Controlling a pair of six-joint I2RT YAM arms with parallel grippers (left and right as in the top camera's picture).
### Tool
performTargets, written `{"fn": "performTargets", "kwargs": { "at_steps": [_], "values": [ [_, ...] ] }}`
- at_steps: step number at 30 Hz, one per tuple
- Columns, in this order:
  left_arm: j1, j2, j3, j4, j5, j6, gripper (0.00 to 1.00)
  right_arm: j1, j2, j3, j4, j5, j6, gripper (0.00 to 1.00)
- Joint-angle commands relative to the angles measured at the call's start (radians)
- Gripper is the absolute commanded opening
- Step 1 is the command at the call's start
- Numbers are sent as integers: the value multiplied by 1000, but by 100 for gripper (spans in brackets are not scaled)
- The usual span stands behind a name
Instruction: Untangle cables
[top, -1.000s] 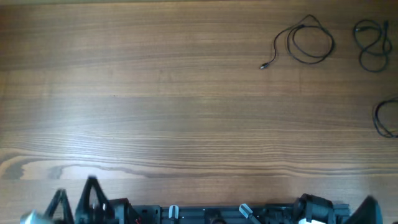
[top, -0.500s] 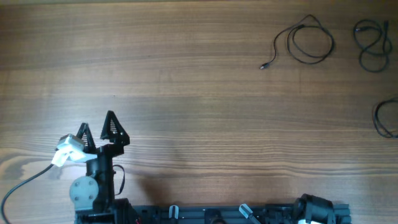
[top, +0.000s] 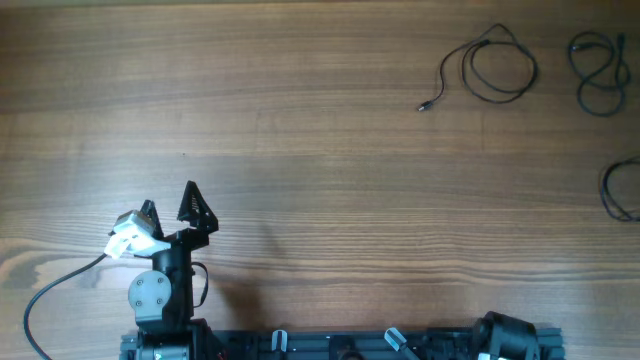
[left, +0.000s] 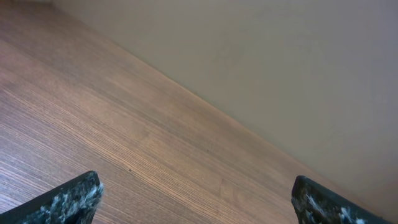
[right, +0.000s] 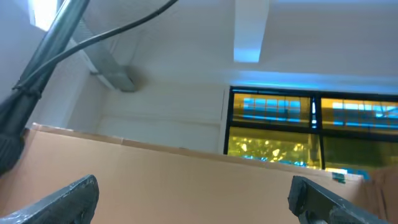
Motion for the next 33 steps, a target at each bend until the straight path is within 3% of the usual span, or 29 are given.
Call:
{"fn": "performTargets", "kwargs": {
  "at_steps": [1, 20, 21, 23, 24, 29, 33],
  "values": [
    [3, 1, -2, -3, 0, 26, 100, -11, -11, -18, -11, -9, 1, 100],
    [-11, -10, -2, 15, -19, 22, 100, 10, -13, -1, 2, 21, -3, 100],
    [-11, -10, -2, 21, -14, 39, 100, -3, -13, -1, 2, 21, -2, 100],
    [-11, -10, -2, -13, 79, 305, 100, -42, -13, -1, 2, 21, -1, 100],
    [-11, -4, -2, -13, 119, 343, 100, -51, -13, 0, 6, 21, 1, 100],
    [-11, 2, -2, -13, 120, 343, 100, -44, -13, 12, 123, -133, 1, 100],
    [-11, 2, -2, -13, 120, 343, 100, 58, -13, 26, 119, -133, -64, 100]
  ]
}}
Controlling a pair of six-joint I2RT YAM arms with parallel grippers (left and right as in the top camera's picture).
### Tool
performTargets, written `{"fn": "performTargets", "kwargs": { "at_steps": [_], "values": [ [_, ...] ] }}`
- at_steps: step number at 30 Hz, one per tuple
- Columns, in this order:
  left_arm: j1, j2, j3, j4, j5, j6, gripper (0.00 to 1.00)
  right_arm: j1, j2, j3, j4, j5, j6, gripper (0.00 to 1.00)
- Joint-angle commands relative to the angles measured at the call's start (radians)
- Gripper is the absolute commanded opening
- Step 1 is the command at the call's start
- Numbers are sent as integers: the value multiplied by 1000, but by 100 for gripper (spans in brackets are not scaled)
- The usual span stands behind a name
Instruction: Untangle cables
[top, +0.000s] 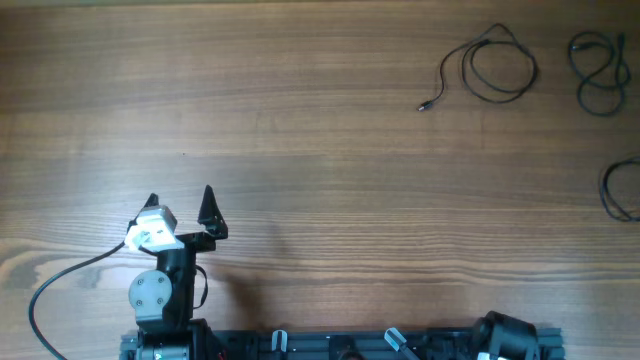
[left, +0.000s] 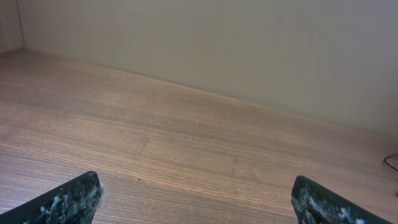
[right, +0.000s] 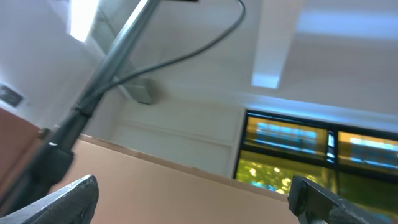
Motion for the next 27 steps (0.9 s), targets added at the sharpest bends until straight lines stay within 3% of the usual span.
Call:
{"fn": "performTargets", "kwargs": {
  "at_steps": [1, 5, 10, 16, 23, 27],
  "values": [
    [-5, 1, -2, -8, 19, 28, 100, 126, -13, 10, -12, -30, -111, 100],
    [-5, 1, -2, -8, 19, 28, 100, 246, -13, 10, -61, -30, -418, 100],
    [-5, 1, -2, -8, 19, 28, 100, 270, -13, -23, -92, -30, -553, 100],
    [-5, 1, -2, -8, 19, 28, 100, 253, 1, -261, 135, -35, -573, 100],
    [-5, 1, -2, -8, 19, 28, 100, 253, 45, -626, 161, -34, -566, 100],
    [-5, 1, -2, -8, 19, 28, 100, 253, 93, -828, 209, 26, -297, 100]
  ]
}}
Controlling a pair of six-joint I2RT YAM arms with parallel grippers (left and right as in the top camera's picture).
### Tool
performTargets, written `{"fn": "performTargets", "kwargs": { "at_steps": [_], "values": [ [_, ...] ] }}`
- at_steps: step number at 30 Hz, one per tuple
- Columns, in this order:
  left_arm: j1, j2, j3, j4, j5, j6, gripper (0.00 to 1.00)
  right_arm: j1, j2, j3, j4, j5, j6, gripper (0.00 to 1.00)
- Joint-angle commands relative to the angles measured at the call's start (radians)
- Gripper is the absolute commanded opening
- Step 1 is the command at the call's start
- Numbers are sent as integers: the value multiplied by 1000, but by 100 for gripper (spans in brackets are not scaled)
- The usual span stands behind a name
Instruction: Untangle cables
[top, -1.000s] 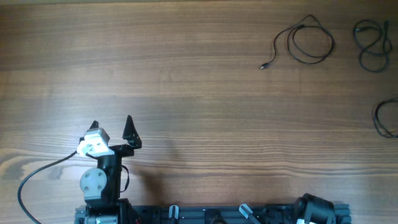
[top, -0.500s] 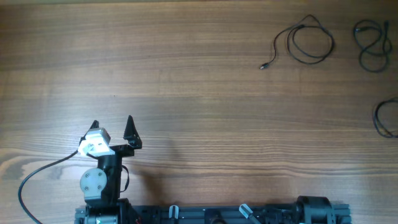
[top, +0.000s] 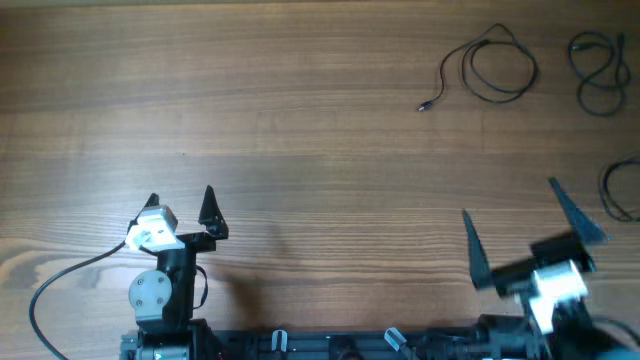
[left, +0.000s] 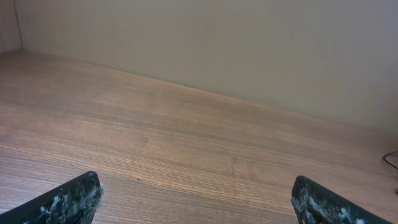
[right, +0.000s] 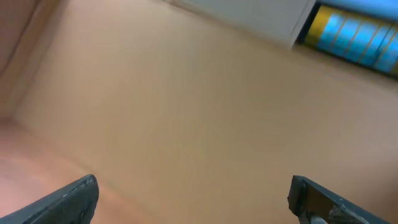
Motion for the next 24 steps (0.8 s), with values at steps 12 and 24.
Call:
{"fn": "performTargets", "kwargs": {
  "at_steps": [12, 24],
  "values": [
    [-5, 0, -2, -8, 14, 23, 100, -4, 90, -427, 186, 254, 357, 100],
    [-5, 0, -2, -8, 14, 23, 100, -4, 97, -505, 43, 283, 357, 100]
  ]
}}
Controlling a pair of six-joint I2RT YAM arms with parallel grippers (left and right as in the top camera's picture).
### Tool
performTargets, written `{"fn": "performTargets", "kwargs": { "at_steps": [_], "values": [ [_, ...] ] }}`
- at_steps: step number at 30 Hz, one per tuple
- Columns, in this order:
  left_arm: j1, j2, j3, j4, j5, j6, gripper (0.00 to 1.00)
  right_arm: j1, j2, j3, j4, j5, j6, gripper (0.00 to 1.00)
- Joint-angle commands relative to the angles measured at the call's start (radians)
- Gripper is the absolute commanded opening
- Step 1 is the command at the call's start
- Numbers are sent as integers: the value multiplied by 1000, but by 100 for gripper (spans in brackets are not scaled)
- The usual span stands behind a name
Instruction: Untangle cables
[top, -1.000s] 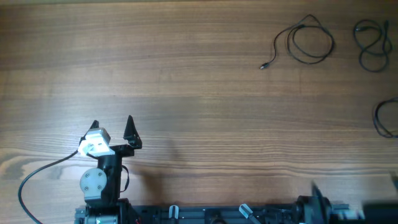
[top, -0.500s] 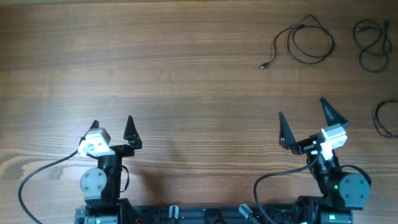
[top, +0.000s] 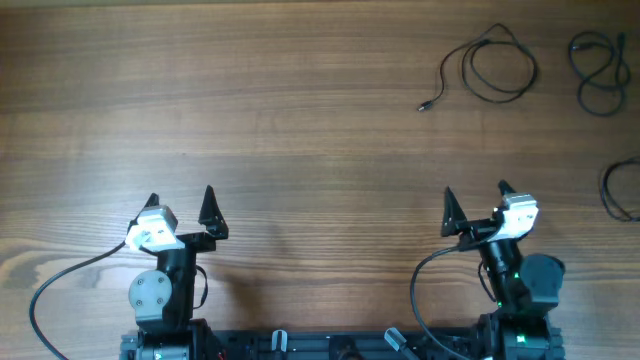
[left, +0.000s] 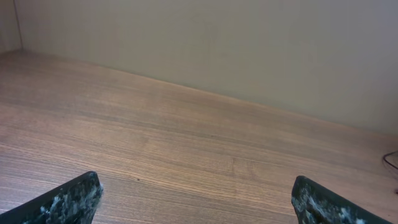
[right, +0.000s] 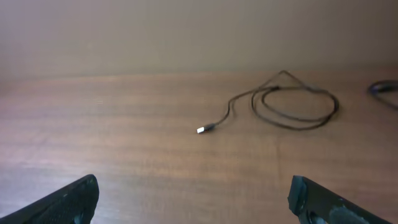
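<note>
Three black cables lie apart at the far right of the table: a coiled one with a plug end (top: 490, 70), a folded one (top: 598, 72) at the corner, and a loop (top: 622, 188) cut off by the right edge. In the right wrist view the coiled cable (right: 295, 106) lies ahead with its plug (right: 204, 129) pointing left. My left gripper (top: 180, 200) stands open at the near left, with nothing between its fingers (left: 68, 199). At the near right my right gripper (top: 476, 192) is open too, well short of the cables, and its fingers (right: 323, 199) are empty.
Bare wooden table (top: 300, 130) stretches between the two arms and on to the far edge. A beige wall (left: 249, 50) rises behind it. Each arm's own cable trails near its base at the near edge.
My right arm has swung from a skewed pose at the near right corner to face across the table, and its wrist view now shows the coiled cable. The left arm has not moved.
At first my left gripper was turned askew and the right arm was folded at its base, its camera facing the ceiling. Then the left gripper faced straight across the table. Later the right arm appeared over the table, and now it too faces across. The cables have not moved.
</note>
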Motion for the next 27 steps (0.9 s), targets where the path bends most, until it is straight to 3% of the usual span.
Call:
{"fn": "performTargets", "kwargs": {
  "at_steps": [1, 11, 16, 27],
  "values": [
    [-5, 0, -2, -8, 14, 23, 100, -4, 8, -2, 3, 21, 18, 100],
    [-5, 0, -2, -8, 14, 23, 100, -4, -10, -2, 4, 21, 18, 100],
    [-5, 0, -2, -8, 14, 23, 100, -4, -167, -2, 8, 21, 18, 100],
    [-5, 0, -2, -8, 14, 23, 100, -5, -166, -2, 3, 21, 18, 100]
  ]
}}
